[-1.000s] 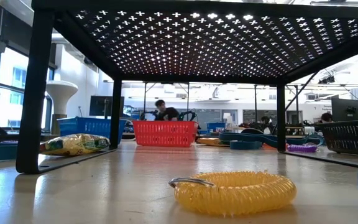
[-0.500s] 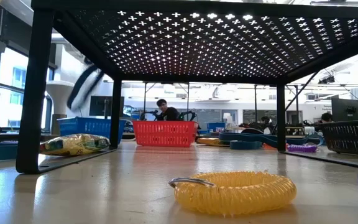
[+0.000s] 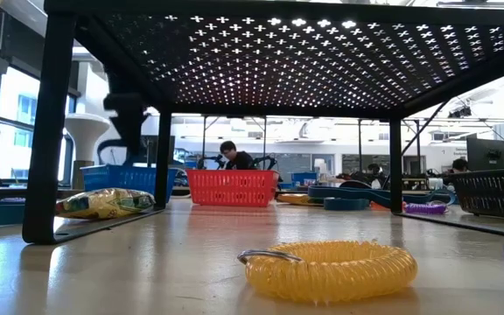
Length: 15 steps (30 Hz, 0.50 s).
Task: Pick & Place Office Desk Supplies
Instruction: Put the blue rubber band into the blue bin
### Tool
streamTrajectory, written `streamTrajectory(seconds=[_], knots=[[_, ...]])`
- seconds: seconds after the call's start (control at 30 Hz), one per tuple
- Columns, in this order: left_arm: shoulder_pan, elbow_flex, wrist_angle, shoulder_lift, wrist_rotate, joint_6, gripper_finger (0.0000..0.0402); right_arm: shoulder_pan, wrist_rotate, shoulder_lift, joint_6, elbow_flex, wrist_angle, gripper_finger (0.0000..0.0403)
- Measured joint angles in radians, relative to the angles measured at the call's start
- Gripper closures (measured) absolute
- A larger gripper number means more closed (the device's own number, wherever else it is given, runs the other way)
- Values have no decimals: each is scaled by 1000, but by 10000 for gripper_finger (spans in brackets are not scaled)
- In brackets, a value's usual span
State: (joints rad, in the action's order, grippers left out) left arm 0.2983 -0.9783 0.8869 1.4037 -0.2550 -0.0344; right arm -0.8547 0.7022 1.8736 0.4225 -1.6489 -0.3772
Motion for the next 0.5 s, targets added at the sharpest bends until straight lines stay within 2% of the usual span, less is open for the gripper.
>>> streamTrajectory(seconds=[0.2,0.5], knots=[[0,0,5,45,-43,19,390,0,1,0,0,0,0,167],[-60,0,63,47,-105,8,347,0,1,0,-7,0,-1,167]])
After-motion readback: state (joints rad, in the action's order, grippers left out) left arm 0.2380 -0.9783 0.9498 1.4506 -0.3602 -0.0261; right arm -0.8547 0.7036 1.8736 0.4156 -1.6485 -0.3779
